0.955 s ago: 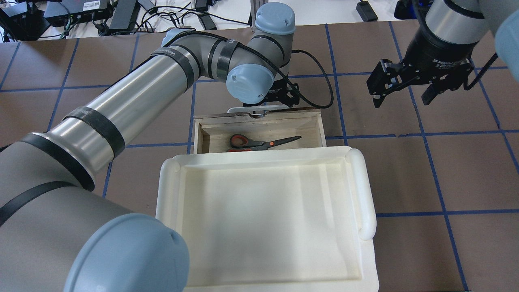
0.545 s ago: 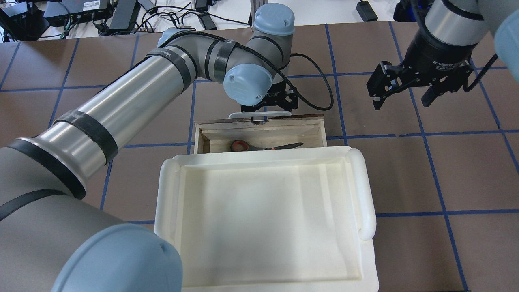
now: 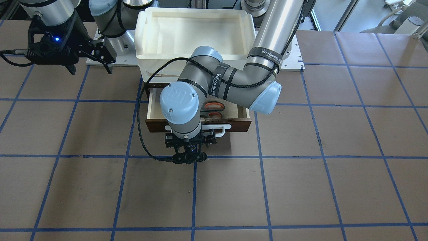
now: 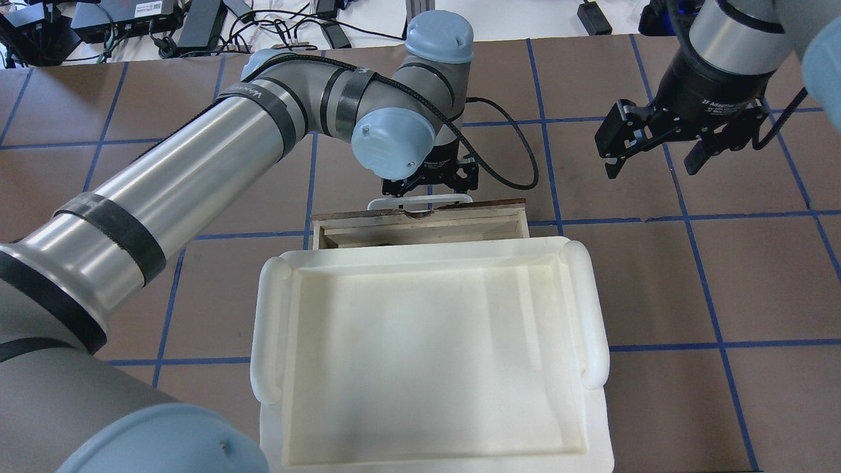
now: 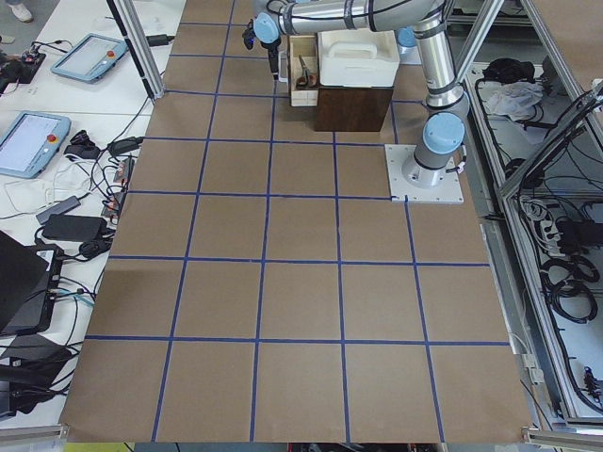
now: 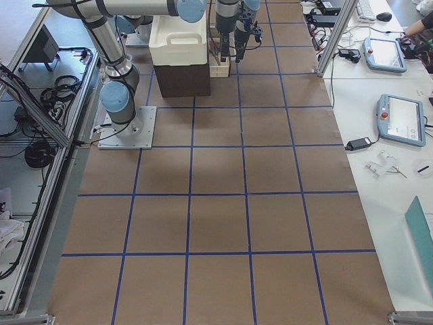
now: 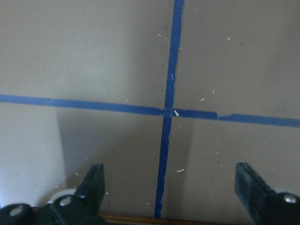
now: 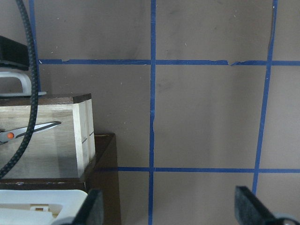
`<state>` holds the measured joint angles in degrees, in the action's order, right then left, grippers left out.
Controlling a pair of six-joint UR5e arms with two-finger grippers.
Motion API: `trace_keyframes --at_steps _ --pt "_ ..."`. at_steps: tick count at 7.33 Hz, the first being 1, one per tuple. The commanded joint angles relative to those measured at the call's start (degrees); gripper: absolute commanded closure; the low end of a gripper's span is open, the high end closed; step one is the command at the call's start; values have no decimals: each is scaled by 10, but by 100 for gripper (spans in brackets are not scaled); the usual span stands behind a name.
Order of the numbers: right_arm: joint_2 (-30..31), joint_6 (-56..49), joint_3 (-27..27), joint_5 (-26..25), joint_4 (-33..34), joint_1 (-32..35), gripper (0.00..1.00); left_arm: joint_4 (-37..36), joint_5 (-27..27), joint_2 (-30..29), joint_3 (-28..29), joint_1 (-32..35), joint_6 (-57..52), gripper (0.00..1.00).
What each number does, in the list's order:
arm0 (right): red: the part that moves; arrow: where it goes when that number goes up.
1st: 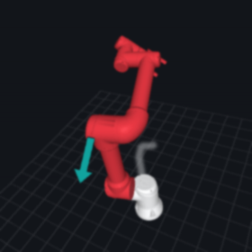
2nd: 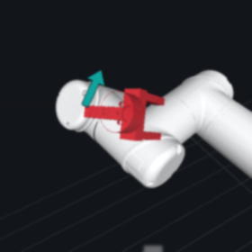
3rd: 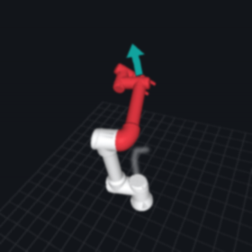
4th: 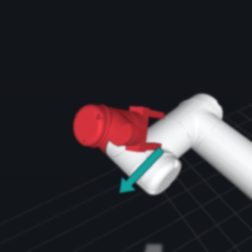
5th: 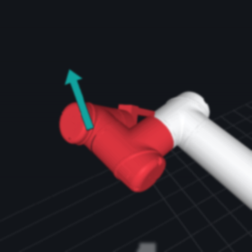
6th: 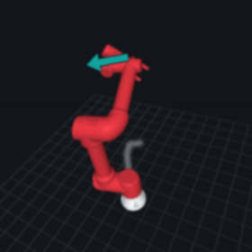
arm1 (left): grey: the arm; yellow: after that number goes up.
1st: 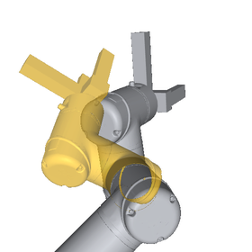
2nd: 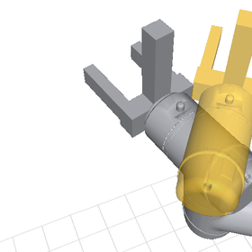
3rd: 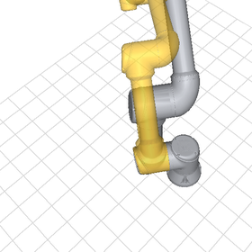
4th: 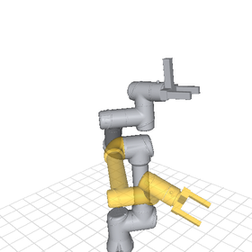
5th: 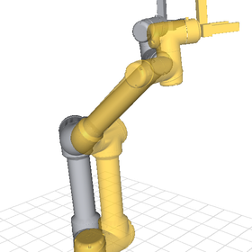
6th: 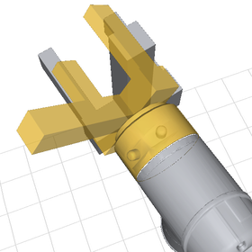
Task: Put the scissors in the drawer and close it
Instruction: 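Push the drawer shut with the left gripper, away from the robot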
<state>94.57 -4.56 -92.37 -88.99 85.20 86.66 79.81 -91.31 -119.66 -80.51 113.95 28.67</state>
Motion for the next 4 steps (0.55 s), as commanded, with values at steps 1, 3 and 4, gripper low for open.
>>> trace_keyframes --at_steps 1,3,4 --pt "0 -5 -1 0 -1 0 0 7 2 30 -35 8 2 0" --pt "0 -6 -4 0 -2 1 0 11 3 46 -72 24 14 0" --pt "0 -8 -4 1 -1 0 0 11 3 51 -85 27 14 0"
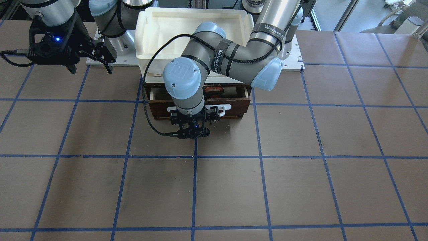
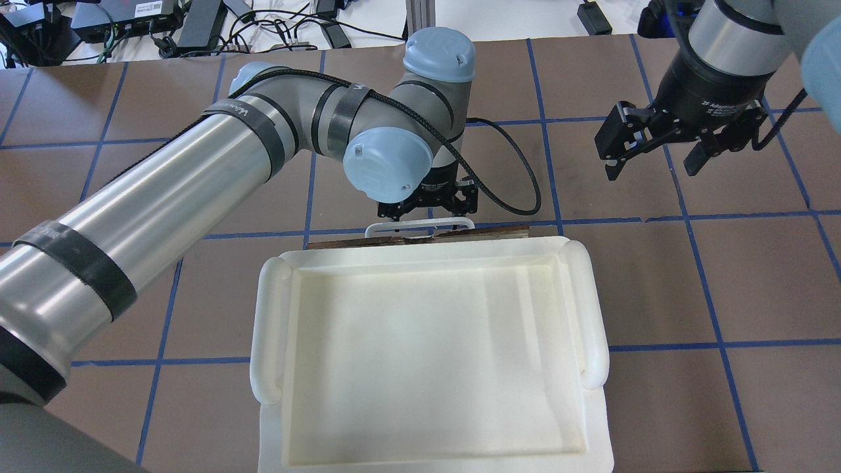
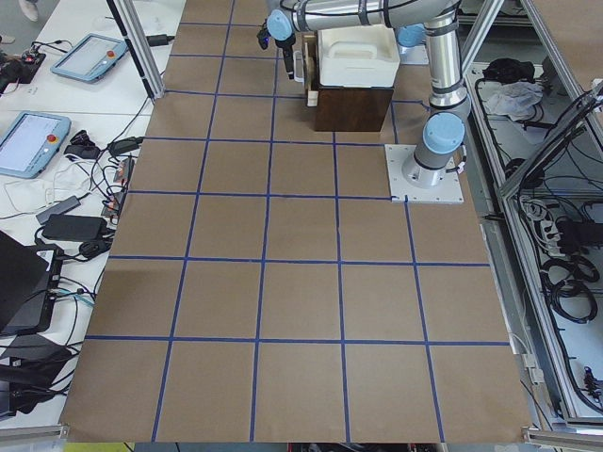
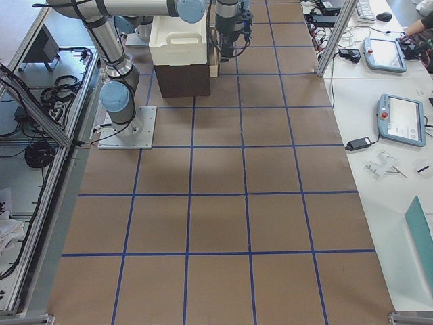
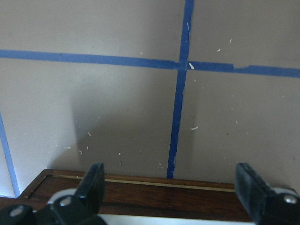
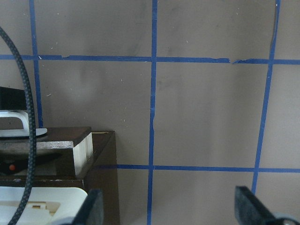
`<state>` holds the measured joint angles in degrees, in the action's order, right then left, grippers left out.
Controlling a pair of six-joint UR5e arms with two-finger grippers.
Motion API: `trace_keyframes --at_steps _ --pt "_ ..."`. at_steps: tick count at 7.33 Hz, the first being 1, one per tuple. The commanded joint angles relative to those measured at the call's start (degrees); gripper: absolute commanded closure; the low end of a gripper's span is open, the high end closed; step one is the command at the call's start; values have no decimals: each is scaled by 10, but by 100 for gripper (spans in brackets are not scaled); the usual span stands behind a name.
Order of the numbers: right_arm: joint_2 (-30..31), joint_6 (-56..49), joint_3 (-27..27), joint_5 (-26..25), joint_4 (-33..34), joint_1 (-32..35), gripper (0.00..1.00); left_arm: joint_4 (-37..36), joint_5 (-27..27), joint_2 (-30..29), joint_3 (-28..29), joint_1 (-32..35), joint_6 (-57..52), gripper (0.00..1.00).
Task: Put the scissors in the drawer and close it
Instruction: 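Push the drawer shut with the left gripper, away from the robot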
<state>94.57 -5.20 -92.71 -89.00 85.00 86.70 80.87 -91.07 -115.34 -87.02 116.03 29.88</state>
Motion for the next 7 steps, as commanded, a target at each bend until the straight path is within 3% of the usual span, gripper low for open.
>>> trace_keyframes --at_steps 1,5,7 --pt "0 0 -1 1 1 0 0 2 16 15 -27 6 3 0" --pt "0 1 -1 1 1 0 0 19 12 36 -35 13 0 0" --pt "0 1 -1 1 0 0 0 14 12 37 0 -4 -9 0"
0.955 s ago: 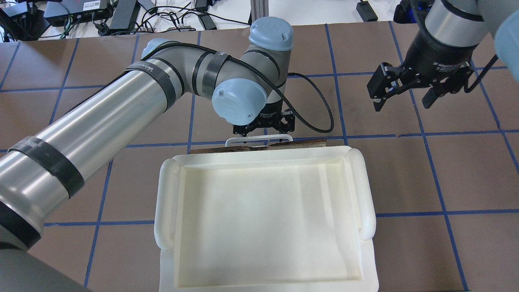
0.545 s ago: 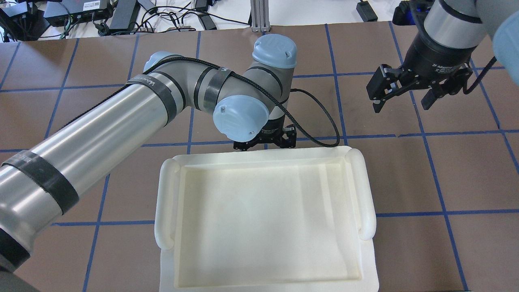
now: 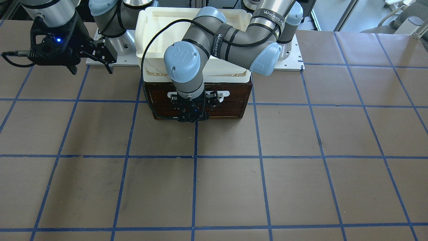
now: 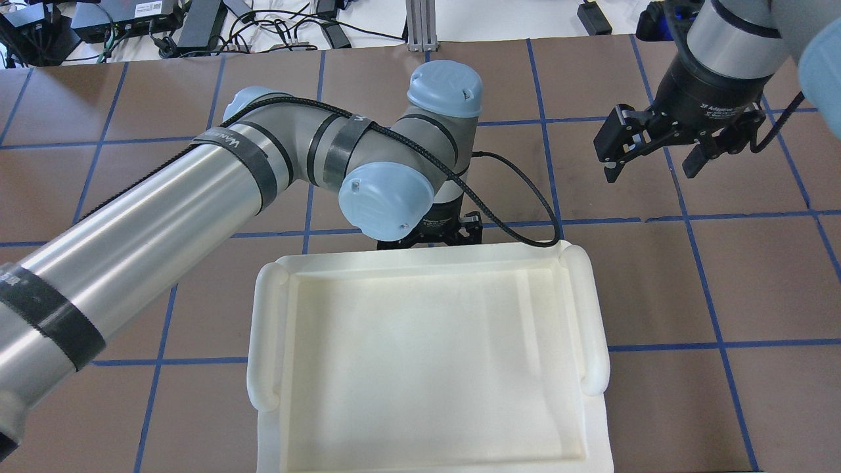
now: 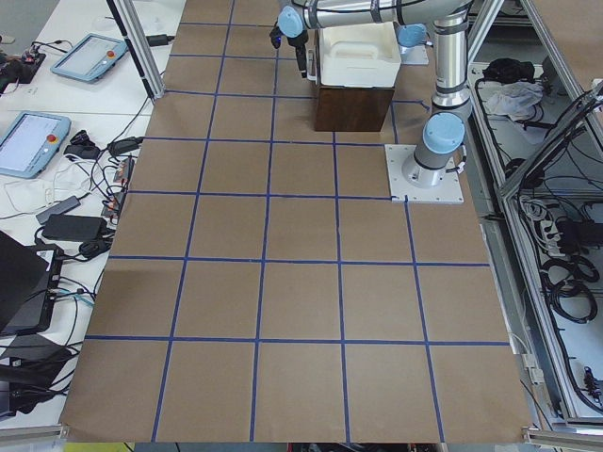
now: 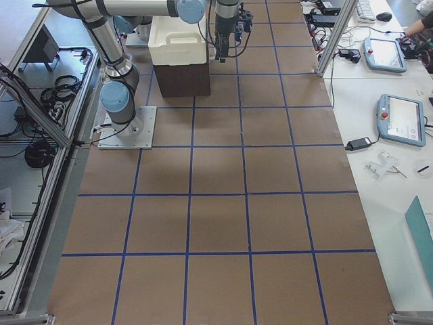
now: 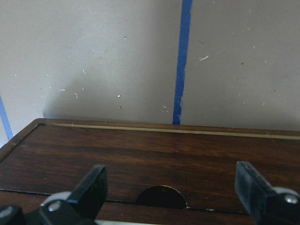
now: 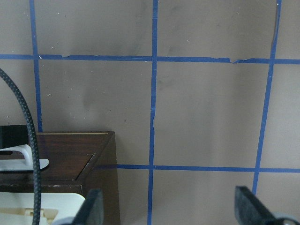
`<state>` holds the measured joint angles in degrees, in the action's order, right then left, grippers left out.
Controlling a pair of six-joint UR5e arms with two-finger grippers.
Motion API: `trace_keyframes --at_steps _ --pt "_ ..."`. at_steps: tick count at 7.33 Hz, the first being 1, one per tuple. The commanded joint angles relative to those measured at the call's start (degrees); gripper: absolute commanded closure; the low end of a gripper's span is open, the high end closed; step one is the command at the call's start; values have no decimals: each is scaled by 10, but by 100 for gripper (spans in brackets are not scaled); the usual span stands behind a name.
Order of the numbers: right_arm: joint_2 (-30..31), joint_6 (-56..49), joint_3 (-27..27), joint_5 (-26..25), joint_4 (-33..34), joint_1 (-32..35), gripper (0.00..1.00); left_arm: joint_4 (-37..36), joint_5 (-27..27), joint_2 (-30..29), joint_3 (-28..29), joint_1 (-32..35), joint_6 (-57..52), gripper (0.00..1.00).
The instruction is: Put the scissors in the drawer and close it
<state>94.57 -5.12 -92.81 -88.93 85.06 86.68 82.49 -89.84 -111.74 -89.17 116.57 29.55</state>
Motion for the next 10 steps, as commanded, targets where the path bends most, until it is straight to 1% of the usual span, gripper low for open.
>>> trace_keyframes --at_steps 1,2,4,6,7,8,9,10 --pt "1 -1 0 0 -1 1 0 -1 1 -1 52 -27 -12 0" --pt "0 -3 -1 0 0 0 0 -1 -1 6 65 -45 -43 0" --pt "1 -2 -1 0 -1 1 0 6 -9 47 65 -81 -89 0" --pt "2 -2 -1 0 -1 2 0 50 -14 105 64 -128 -148 0" --pt "4 -1 -1 2 -1 2 0 90 -14 134 54 -153 -193 0" --pt "2 -3 -1 0 -1 2 0 108 -11 159 40 -188 -230 0" --pt "4 -14 -2 2 0 2 0 108 -10 191 24 -196 -249 0" --pt "3 -23 -2 0 0 2 0 78 -8 218 23 -195 -248 0"
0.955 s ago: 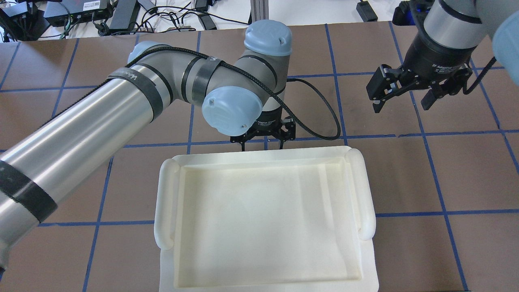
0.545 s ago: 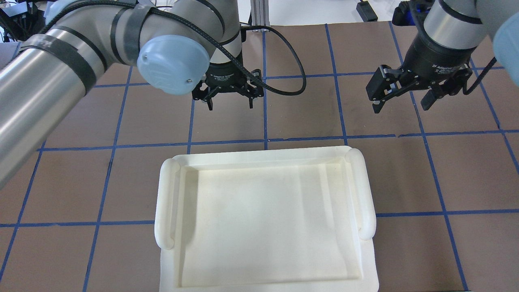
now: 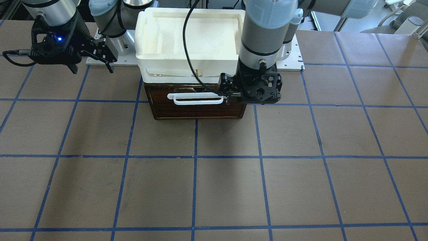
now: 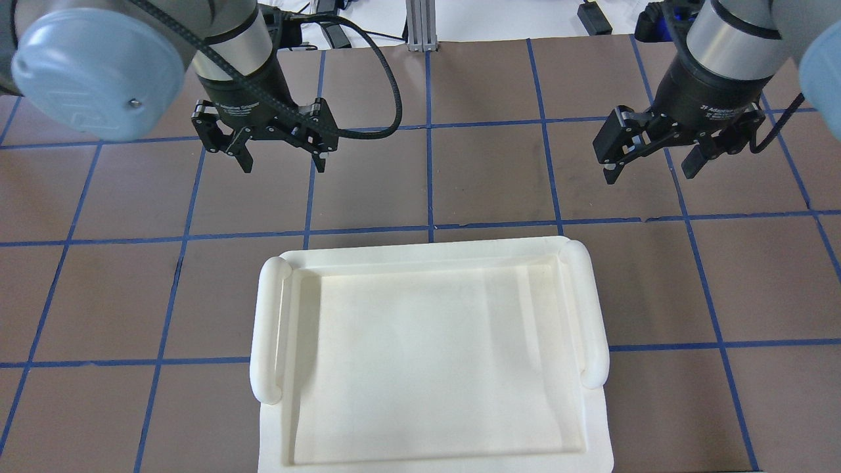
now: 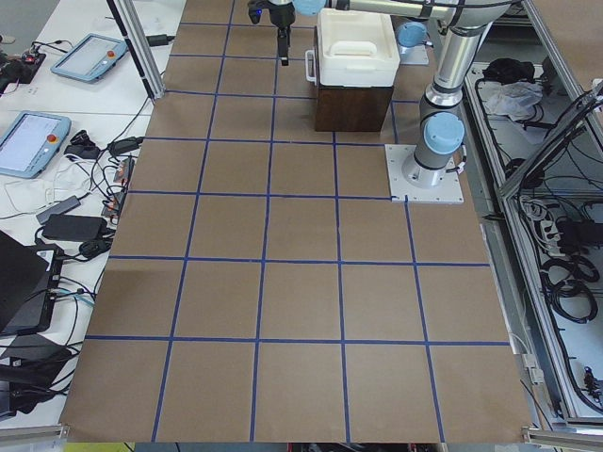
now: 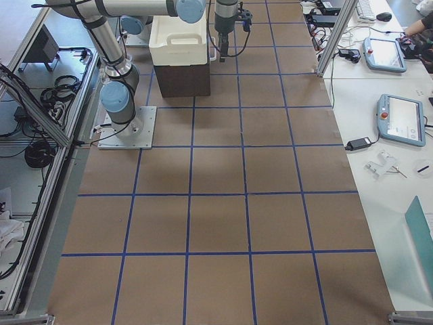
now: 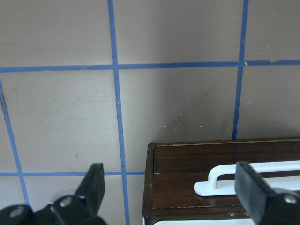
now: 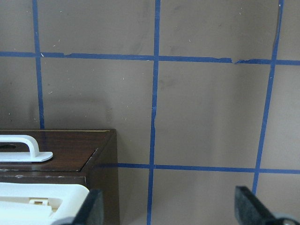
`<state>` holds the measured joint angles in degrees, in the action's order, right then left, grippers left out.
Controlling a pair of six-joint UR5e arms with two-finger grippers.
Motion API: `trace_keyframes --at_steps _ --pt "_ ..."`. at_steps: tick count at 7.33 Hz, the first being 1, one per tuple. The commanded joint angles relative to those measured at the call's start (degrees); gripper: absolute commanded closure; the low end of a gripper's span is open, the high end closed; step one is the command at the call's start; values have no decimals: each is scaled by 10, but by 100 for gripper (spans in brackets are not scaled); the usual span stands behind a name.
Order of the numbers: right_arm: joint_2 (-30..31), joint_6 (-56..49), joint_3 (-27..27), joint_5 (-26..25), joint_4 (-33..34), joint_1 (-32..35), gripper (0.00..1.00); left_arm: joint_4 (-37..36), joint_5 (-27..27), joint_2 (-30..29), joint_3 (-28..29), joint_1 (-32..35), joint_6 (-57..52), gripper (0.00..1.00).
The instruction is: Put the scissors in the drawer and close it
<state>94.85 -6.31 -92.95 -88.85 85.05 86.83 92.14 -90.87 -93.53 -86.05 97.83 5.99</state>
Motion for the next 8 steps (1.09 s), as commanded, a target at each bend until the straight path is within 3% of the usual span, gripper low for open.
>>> trace_keyframes --at_steps 1,6,8 --pt "-2 -11 0 -2 0 0 0 -57 4 55 -8 -8 -17 0" --pt "-1 -3 0 -2 0 0 0 -71 -2 71 -39 -30 -16 0" --pt "-1 -3 0 -2 0 0 0 -71 -1 70 -40 -109 -22 0"
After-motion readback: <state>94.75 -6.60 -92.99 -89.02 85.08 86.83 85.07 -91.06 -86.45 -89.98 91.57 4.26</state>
